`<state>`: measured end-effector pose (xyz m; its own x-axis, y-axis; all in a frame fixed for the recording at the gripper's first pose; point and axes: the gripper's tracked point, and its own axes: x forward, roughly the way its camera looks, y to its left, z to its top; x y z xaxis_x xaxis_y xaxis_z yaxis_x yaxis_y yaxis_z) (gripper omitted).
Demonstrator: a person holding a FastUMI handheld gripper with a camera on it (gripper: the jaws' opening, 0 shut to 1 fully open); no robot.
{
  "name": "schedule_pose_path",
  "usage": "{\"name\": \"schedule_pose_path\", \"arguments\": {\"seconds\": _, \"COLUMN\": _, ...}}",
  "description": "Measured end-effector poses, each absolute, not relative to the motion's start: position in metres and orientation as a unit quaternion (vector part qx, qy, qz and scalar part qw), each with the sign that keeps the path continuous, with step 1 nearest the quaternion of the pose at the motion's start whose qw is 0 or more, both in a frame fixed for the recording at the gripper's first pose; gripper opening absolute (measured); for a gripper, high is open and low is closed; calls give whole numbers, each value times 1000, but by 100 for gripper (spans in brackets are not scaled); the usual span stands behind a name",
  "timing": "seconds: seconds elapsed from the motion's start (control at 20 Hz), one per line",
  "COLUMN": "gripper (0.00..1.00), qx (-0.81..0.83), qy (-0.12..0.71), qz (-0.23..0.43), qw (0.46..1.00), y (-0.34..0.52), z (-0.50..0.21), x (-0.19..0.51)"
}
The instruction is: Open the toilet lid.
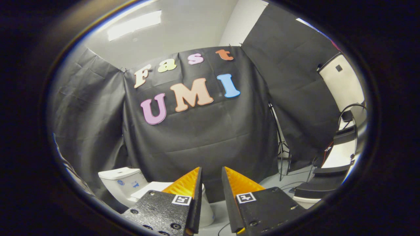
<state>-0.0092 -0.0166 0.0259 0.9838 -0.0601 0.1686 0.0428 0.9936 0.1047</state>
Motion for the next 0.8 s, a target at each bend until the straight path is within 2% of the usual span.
{"name": "schedule_pose_path", "arguments": {"seconds": 0.8, "gripper": 35, "qx": 79, "qy": -98, "qz": -39, "qw": 991, "y": -22, "z": 32, "x": -5}}
